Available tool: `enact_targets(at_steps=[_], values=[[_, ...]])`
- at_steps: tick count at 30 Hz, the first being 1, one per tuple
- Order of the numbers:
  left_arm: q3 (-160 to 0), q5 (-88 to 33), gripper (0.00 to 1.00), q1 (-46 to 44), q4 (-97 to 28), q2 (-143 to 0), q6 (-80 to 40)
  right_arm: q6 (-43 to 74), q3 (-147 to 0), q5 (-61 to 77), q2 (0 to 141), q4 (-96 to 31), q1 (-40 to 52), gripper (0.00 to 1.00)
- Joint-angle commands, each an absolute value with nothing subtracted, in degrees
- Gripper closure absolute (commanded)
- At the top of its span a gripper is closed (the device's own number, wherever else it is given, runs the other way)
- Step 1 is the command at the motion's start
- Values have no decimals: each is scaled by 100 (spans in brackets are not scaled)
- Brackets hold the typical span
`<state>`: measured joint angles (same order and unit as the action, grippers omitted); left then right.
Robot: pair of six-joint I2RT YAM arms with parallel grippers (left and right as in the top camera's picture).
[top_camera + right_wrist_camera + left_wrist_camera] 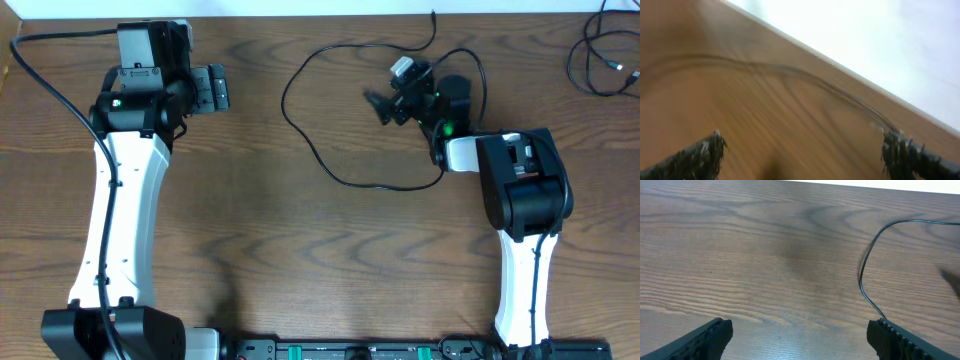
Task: Untangle cables
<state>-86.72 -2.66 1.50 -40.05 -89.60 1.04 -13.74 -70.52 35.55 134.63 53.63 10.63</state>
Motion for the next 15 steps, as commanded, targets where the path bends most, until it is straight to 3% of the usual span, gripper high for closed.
enact_targets(at_steps=[1,5,15], values=[[-8689,-235,8,174,-4007,-8958,14,-419,-7135,5116,13520,5780,1111,1],[-8689,-235,8,174,-4007,-8958,14,294,-7135,4814,13520,5745,1282,1],[-8689,-235,8,174,-4007,-8958,14,163,-7135,4355,13520,5050,2154,3]])
